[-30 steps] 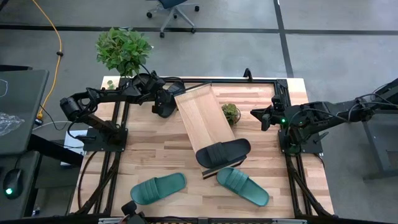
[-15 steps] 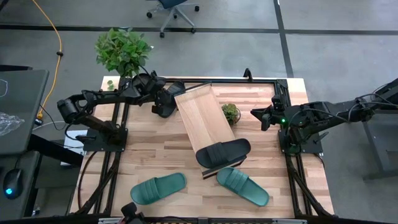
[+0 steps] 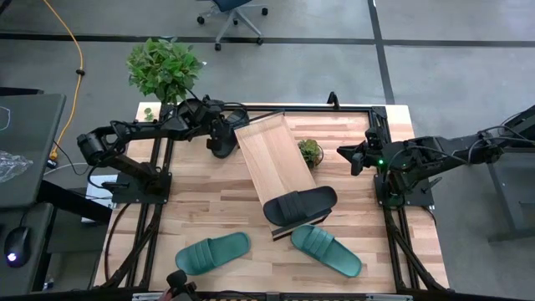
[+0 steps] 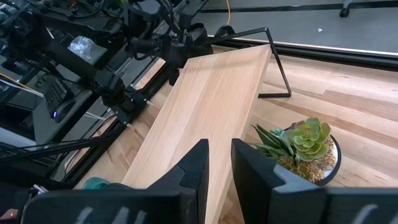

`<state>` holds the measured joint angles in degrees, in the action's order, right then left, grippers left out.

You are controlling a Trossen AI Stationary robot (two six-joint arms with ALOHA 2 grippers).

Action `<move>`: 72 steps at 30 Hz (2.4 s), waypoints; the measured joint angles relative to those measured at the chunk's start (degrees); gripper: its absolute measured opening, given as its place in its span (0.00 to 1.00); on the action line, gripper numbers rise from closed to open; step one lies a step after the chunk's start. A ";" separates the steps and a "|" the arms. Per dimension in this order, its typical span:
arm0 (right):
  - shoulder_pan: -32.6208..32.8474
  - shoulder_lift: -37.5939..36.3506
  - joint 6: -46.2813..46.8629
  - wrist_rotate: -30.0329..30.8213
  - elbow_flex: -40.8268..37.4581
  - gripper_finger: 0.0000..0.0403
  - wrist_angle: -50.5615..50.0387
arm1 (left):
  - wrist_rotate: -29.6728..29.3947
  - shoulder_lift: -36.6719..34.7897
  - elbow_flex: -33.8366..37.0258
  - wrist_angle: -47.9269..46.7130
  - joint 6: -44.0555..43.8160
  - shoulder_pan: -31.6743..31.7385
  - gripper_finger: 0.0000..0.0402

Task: Pick and place slides into the shelf
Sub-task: Put the black slipper on the shelf

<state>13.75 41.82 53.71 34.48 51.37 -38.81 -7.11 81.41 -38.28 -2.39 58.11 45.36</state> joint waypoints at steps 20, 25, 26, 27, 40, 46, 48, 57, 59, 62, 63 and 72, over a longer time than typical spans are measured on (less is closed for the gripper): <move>0.00 0.00 0.24 0.02 0.00 0.15 -0.63 | 1.95 0.24 0.00 -0.48 3.69 0.00 0.30; 0.01 0.00 0.24 0.46 0.00 0.15 -0.61 | 2.01 1.56 0.00 -0.45 3.72 0.00 0.30; -0.02 0.00 0.24 0.48 0.00 0.15 -0.60 | 1.97 1.86 0.00 -0.41 3.78 -0.01 0.30; -0.01 0.00 0.24 0.48 0.00 0.15 -0.59 | 1.90 2.10 0.00 -0.41 3.77 -0.02 0.30; -0.01 0.02 0.35 1.12 0.00 0.15 -0.55 | 0.22 2.12 0.00 2.47 3.72 0.02 0.30; -0.02 0.00 0.31 1.75 0.00 0.15 -0.55 | 0.61 2.12 0.00 2.18 4.61 0.04 0.30; 0.01 0.02 0.31 1.75 0.00 0.15 -0.55 | 0.59 2.50 0.00 2.55 4.63 0.04 0.30; -0.02 0.00 0.44 1.64 0.00 0.15 -0.48 | -0.72 5.07 0.00 3.35 4.54 -0.02 0.30; 0.00 0.00 0.44 1.64 0.00 0.15 -0.42 | -1.08 5.07 0.00 4.44 4.61 0.00 0.30; 0.01 0.00 0.44 1.69 0.00 0.15 -0.42 | -1.41 5.07 0.00 5.24 4.63 0.02 0.30; -0.01 0.02 0.46 1.70 0.00 0.15 -0.42 | -1.38 5.07 0.00 5.43 4.63 0.00 0.30; 0.01 0.01 0.44 1.95 0.00 0.15 -0.44 | -1.35 5.07 0.00 5.40 4.63 0.02 0.30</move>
<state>13.76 41.83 54.15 36.42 51.37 -39.24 -8.47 86.48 -38.28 3.01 62.74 45.39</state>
